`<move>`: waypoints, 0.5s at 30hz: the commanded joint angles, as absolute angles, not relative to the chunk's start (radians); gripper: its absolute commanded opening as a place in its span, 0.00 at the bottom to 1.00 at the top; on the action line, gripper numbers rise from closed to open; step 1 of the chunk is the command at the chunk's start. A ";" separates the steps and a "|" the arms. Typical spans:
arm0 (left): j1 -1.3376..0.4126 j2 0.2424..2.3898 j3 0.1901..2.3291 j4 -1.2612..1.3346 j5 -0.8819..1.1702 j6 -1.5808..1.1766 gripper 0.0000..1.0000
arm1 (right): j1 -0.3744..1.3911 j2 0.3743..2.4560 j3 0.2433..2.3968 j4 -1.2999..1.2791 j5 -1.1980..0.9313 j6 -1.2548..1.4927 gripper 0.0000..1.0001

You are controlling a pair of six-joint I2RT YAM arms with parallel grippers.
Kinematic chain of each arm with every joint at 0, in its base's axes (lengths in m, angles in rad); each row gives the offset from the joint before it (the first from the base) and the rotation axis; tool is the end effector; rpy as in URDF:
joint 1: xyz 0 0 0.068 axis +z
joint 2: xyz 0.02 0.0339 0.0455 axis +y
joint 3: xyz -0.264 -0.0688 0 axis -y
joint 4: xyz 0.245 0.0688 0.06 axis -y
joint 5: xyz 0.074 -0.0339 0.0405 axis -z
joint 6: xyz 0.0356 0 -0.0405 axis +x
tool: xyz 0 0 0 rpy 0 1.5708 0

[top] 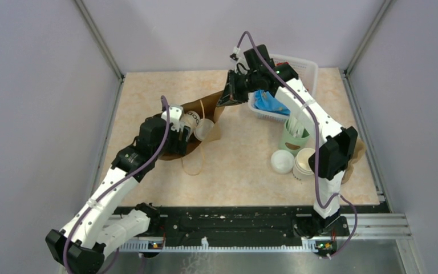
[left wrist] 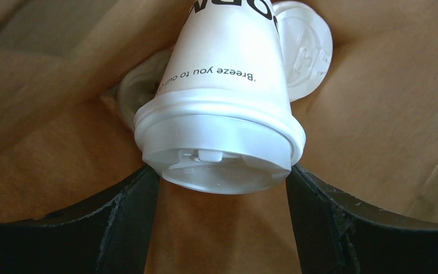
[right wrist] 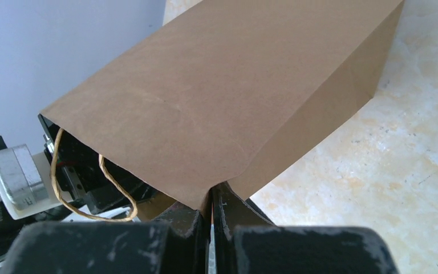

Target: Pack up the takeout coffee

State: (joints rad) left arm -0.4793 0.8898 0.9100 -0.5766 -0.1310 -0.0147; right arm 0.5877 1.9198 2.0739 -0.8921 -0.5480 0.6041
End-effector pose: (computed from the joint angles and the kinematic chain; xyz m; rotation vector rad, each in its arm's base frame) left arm 0.1710 -0.0837 0.3258 0.4137 2.0851 -0.1535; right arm 0.3396 0.2485 0.3882 -0.2883 2.4858 1.1941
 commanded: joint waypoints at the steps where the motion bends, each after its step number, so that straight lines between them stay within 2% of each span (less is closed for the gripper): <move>1: -0.478 0.911 0.954 -0.635 -0.198 0.029 0.20 | 0.553 1.975 2.207 -0.969 -0.606 0.575 0.00; 5: -0.478 0.978 1.025 -0.719 -0.203 0.043 0.17 | 0.552 2.017 2.300 -1.042 -0.588 0.538 0.00; 15: -0.477 1.023 1.192 -0.861 -0.231 -0.058 0.16 | 0.556 2.048 2.370 -1.088 -0.519 0.483 0.00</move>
